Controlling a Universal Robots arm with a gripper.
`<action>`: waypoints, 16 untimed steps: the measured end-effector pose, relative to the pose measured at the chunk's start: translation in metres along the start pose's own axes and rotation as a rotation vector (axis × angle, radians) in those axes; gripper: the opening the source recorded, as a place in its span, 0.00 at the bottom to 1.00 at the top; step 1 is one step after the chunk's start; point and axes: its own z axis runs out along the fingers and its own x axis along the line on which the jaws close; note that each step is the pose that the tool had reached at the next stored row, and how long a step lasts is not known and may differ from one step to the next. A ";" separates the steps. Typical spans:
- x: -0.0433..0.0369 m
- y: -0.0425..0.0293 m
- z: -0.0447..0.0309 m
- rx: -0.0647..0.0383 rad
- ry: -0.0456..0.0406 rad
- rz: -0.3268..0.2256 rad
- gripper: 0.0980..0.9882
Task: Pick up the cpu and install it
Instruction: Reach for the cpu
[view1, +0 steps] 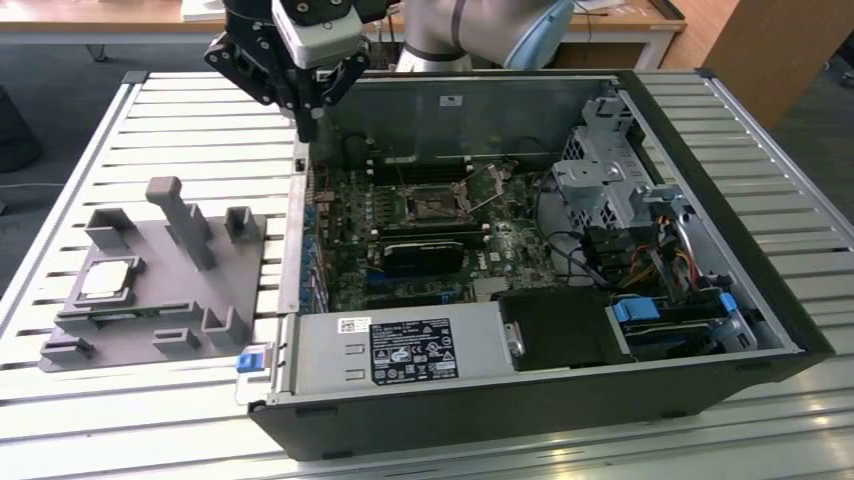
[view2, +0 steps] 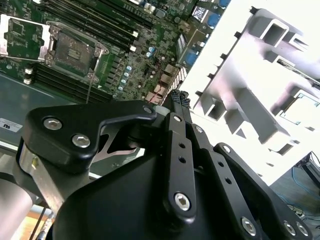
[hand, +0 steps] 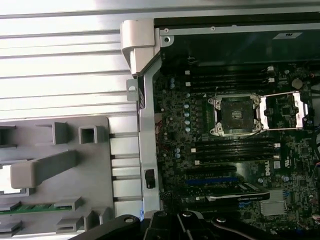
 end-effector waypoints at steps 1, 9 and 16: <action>0.0018 -0.0001 0.0002 0.000 0.0005 0.000 0.01; 0.0112 -0.0010 0.0022 0.001 0.0090 0.000 0.01; 0.0197 -0.0017 0.0037 0.001 0.0146 0.001 0.01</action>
